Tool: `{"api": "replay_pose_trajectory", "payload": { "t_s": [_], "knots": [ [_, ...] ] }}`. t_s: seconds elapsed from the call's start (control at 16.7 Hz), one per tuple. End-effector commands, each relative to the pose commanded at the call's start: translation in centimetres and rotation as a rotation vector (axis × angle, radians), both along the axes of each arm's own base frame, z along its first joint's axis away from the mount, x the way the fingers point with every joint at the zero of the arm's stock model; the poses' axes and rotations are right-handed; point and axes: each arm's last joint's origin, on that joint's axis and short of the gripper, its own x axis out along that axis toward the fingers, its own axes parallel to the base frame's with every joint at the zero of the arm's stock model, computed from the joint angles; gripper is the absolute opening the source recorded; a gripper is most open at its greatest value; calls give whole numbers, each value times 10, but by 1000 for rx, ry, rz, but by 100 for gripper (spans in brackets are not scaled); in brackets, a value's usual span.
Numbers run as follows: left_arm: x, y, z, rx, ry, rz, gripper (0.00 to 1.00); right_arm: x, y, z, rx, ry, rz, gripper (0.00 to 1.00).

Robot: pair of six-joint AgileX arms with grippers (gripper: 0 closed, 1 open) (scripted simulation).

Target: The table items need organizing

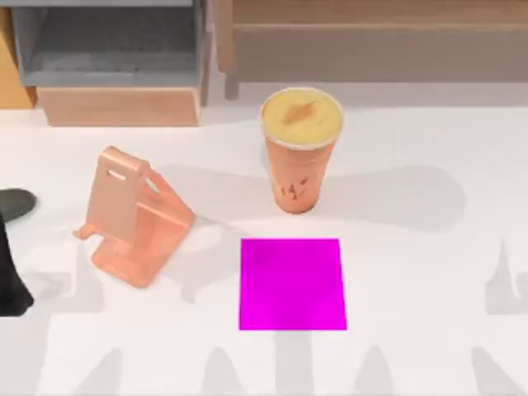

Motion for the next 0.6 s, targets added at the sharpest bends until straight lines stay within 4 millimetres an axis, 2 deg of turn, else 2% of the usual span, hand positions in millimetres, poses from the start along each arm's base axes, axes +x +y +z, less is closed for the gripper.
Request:
{"api": "replay_pose_trajectory", "payload": {
  "t_s": [0.3,0.6],
  "knots": [
    [1,0,9,36,45,3,100,0,0,0,0,0,0,100],
    [15,3,49,199,255,-5,100,0,0,0,0,0,0,100]
  ]
}}
